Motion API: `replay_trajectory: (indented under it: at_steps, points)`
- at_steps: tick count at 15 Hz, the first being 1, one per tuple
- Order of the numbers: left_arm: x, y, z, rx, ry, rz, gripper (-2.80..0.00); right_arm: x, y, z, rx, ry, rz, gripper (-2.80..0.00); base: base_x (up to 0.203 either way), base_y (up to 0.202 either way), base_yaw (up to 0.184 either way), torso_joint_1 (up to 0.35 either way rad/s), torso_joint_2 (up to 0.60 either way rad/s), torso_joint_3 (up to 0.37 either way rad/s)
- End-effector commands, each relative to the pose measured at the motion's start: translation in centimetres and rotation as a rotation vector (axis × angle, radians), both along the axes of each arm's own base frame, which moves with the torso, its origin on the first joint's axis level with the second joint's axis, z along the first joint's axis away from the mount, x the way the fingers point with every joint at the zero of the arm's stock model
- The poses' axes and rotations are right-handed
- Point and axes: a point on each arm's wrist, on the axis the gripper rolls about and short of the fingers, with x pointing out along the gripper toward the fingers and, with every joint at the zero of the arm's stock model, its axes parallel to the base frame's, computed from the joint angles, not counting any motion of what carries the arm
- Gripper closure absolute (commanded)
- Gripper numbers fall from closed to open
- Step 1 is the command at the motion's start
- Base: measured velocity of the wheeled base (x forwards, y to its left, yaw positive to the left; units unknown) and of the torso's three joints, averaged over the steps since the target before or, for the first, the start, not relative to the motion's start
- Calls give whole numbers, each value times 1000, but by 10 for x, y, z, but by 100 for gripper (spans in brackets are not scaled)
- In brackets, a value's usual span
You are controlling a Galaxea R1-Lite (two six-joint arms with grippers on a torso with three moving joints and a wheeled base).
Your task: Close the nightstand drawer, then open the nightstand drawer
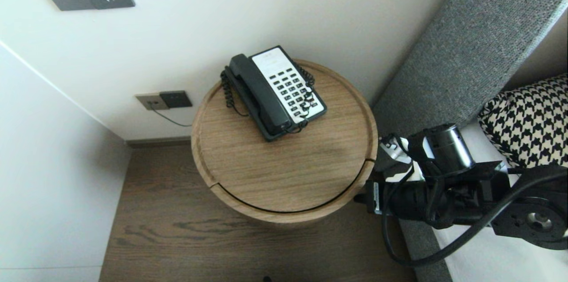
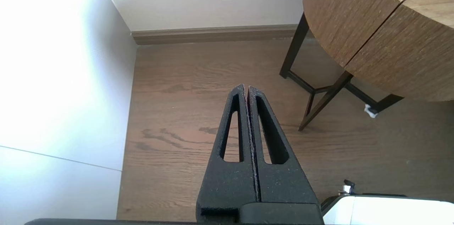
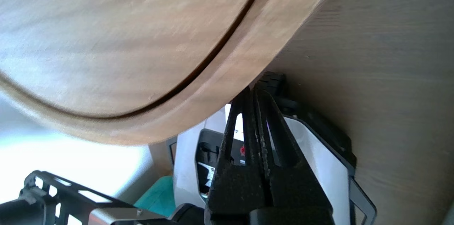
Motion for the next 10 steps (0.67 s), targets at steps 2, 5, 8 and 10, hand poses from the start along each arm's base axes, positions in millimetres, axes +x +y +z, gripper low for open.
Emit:
replay_trajectory:
  at_steps: [2,5,8,10]
  points:
    - [0,0,0,0,0,0,0,-18,-10,0,-8,7,1,0,0,0,0,0,0,0]
    - [0,0,0,0,0,0,0,-38,-25,12,2,-37,-8,0,0,0,0,0,0,0]
    - [0,0,0,0,0,0,0,-55,-48,22,-52,-61,-55,0,0,0,0,0,0,0]
    - [0,0,0,0,0,0,0,-69,-64,29,-111,-82,-110,0,0,0,0,0,0,0]
